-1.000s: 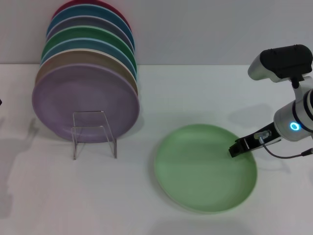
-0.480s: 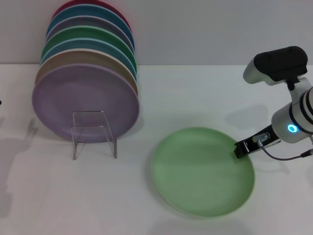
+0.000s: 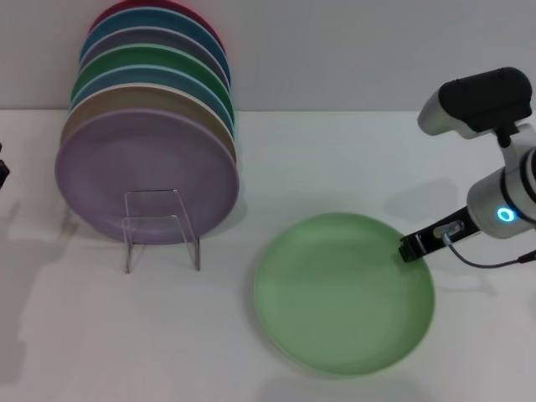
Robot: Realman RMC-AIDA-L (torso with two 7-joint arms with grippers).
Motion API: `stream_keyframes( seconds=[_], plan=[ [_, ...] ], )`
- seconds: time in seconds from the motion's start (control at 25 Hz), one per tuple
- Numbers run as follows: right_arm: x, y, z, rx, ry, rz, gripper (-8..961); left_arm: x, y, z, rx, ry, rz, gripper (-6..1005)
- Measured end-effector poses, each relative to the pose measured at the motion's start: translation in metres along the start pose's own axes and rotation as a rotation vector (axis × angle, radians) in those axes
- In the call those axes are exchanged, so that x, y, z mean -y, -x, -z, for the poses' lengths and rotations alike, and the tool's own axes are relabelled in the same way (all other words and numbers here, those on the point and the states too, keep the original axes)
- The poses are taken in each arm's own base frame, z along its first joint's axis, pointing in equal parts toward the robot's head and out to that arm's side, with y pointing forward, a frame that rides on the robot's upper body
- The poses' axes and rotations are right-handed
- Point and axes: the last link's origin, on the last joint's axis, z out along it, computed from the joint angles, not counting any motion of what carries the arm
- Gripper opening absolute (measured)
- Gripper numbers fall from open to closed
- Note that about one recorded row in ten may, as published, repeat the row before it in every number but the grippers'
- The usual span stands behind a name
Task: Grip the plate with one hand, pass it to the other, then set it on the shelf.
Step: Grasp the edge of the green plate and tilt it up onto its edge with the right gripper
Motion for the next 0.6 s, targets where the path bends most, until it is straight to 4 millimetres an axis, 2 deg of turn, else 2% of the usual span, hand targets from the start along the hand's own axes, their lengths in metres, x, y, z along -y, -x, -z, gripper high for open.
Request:
stream_keyframes(
  seconds=[0.32, 0.6],
  plan=[
    [-0.008, 0.001, 0.022, 0.122, 0.018, 0.036, 30, -0.017, -0.022, -0.004, -0.14, 0.09, 0.015, 731],
    [-0.02, -0.002, 0.048, 0.341, 0.092, 0.105, 19, -0.028, -0.04, -0.012, -0.221, 0.222, 0.061, 726]
  ],
)
